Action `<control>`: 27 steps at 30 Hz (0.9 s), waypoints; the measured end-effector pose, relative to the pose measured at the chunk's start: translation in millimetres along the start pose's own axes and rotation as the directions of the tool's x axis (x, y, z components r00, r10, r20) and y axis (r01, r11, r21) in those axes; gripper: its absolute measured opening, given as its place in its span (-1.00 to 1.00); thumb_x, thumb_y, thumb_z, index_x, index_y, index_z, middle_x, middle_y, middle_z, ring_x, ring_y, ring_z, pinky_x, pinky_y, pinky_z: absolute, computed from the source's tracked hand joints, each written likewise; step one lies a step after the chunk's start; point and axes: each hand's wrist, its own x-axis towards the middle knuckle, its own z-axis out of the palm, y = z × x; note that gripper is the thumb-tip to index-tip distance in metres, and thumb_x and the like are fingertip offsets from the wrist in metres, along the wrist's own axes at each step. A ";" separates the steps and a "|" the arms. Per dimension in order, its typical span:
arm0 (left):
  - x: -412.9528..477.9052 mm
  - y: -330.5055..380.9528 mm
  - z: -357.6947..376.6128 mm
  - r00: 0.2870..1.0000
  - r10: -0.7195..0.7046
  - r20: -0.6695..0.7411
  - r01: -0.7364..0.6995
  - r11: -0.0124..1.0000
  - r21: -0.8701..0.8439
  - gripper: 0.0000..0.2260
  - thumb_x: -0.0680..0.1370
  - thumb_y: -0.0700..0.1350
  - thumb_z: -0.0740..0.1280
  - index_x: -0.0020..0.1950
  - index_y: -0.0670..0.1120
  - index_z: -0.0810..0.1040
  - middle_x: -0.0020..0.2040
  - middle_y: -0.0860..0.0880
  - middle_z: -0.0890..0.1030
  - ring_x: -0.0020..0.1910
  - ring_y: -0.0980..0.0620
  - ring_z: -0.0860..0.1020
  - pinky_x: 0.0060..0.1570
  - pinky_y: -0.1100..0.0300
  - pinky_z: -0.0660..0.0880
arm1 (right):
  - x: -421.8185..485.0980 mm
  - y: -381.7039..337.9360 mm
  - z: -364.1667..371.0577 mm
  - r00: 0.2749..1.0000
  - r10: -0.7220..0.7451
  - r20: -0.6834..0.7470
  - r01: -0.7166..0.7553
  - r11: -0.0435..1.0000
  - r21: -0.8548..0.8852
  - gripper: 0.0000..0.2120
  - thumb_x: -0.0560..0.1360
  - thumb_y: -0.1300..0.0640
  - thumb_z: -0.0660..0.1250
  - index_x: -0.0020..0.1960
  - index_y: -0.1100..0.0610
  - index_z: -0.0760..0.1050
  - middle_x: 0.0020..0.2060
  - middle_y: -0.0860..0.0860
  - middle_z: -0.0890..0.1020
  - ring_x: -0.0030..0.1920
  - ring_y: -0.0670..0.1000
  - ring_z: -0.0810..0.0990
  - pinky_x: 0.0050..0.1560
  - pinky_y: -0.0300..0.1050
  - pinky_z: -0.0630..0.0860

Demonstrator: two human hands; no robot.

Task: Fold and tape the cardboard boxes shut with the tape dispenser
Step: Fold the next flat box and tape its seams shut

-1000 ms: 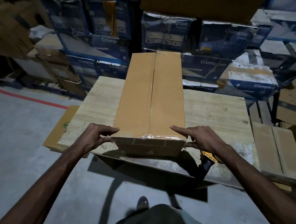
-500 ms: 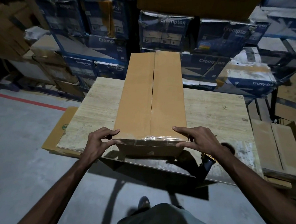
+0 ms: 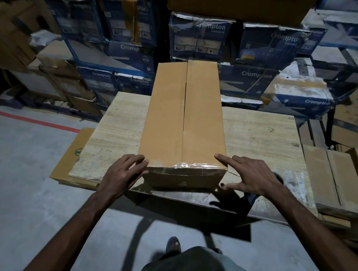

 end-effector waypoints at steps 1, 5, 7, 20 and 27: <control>-0.3 2.3 -2.6 0.998 0.015 0.055 -0.014 1.000 -0.024 -0.62 0.63 0.10 0.39 0.32 -0.12 0.66 0.24 -0.15 0.65 0.11 -0.12 0.61 -0.05 0.06 0.60 | -5.2 -1.2 -6.9 1.000 0.002 -0.007 -0.002 1.000 0.026 -0.05 0.42 -0.67 0.03 0.66 -0.28 -0.15 -0.05 -0.14 0.48 -0.16 -0.05 0.49 -0.34 -0.12 0.42; 15.8 31.9 -12.7 0.976 -0.101 0.191 0.143 0.965 -0.219 -0.56 0.63 0.25 0.32 0.36 0.00 0.65 0.27 0.00 0.65 0.19 0.06 0.58 0.07 0.18 0.55 | -7.4 -18.3 -35.8 0.989 0.059 -0.139 -0.008 0.941 0.338 -0.32 0.52 -0.50 0.20 0.54 -0.22 0.32 0.06 -0.17 0.47 0.02 -0.11 0.46 -0.05 -0.12 0.43; 36.9 46.6 -11.4 0.963 -0.155 0.221 0.216 0.934 -0.285 -0.66 0.69 0.15 0.26 0.31 0.01 0.68 0.20 0.04 0.66 0.12 0.11 0.58 0.03 0.20 0.55 | 14.6 -37.6 -44.7 0.968 0.123 -0.219 -0.004 0.879 0.476 -0.56 0.59 -0.34 0.25 0.36 -0.16 0.53 0.09 -0.17 0.51 0.07 -0.15 0.49 -0.02 -0.19 0.45; 91.5 55.4 4.4 0.891 -0.197 0.410 0.367 0.844 -0.391 -0.83 0.49 -0.10 0.57 0.07 -0.07 0.77 -0.12 0.12 0.60 -0.16 0.22 0.57 -0.19 0.41 0.46 | 94.7 -89.4 -14.8 0.989 0.148 -0.014 -0.113 0.810 0.575 -0.81 0.42 -0.20 0.55 -0.10 -0.12 0.71 -0.22 -0.26 0.60 -0.18 -0.23 0.54 -0.25 -0.22 0.34; 99.6 65.3 4.1 0.891 -0.080 0.447 0.220 0.937 -0.271 -0.87 0.54 -0.09 0.53 0.03 -0.10 0.75 -0.11 0.06 0.61 -0.20 0.15 0.55 -0.20 0.23 0.55 | 91.1 -91.5 -12.2 0.990 0.073 -0.120 -0.009 0.885 0.466 -0.77 0.46 -0.28 0.47 -0.07 -0.14 0.67 -0.16 -0.21 0.64 -0.19 -0.19 0.56 -0.25 -0.22 0.38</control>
